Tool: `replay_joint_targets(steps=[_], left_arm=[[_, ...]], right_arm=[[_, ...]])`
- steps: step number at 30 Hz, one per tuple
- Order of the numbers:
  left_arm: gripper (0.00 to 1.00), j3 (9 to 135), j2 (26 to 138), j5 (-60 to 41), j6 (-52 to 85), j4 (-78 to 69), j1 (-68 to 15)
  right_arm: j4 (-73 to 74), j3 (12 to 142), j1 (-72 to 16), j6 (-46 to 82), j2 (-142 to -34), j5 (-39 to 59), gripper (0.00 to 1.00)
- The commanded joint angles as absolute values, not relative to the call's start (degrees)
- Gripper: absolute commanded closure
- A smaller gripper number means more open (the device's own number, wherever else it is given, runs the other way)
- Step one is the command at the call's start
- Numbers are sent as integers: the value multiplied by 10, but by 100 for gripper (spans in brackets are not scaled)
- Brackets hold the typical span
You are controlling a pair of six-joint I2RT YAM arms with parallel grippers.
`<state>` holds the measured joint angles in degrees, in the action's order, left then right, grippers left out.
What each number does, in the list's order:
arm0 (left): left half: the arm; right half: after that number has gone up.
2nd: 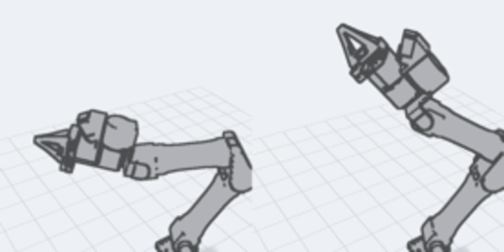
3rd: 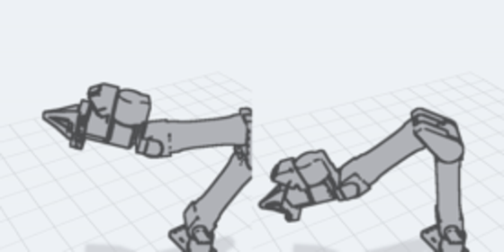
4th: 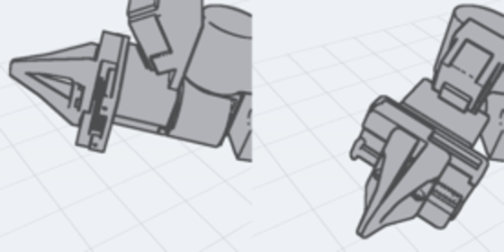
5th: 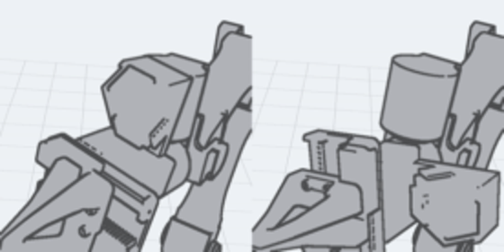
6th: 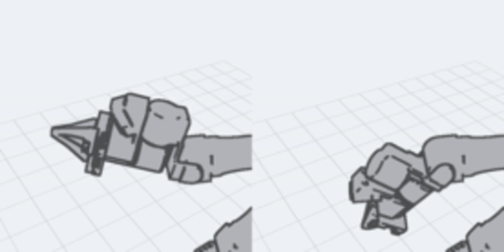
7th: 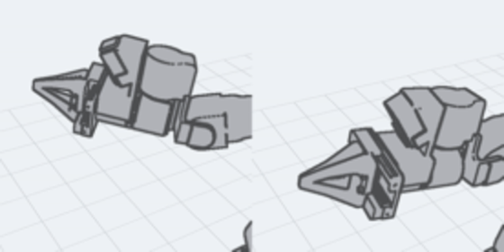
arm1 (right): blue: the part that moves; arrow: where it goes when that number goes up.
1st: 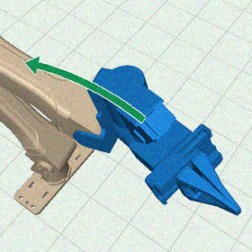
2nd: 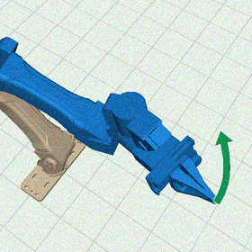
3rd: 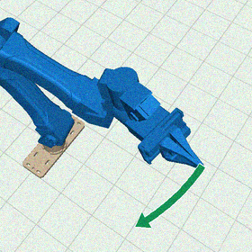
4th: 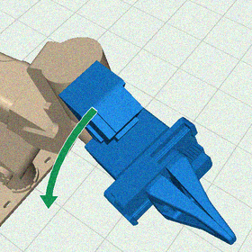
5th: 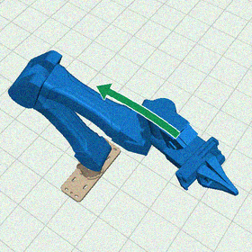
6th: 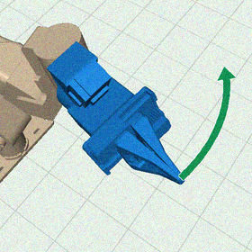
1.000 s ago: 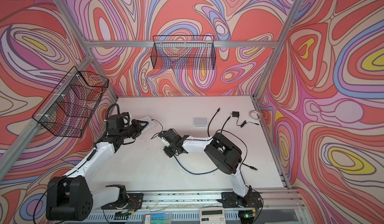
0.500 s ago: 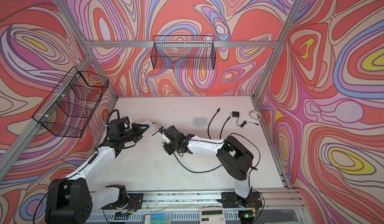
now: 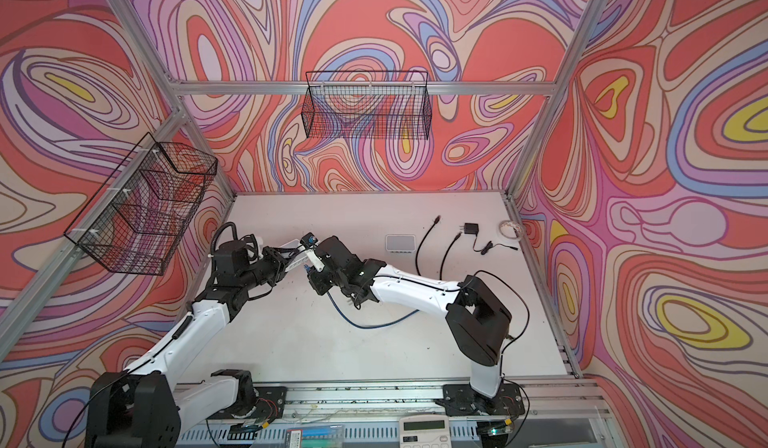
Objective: Insert the plug into the switch port
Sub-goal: 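Carry the blue plug toward the switch held by the left gripper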
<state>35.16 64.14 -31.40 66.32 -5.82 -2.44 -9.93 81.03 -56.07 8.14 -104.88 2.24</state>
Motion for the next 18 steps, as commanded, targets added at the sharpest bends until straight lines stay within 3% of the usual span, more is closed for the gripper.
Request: replay_joint_targets(steps=[1, 18], left_arm=[[100, 346, 628, -308, 673, -76, -27], [100, 357, 634, -306, 655, -66, -27]], right_arm=[[-114, 824, -564, 76, -1065, 17, 100], [-124, 839, -568, 81, -1072, 28, 100]])
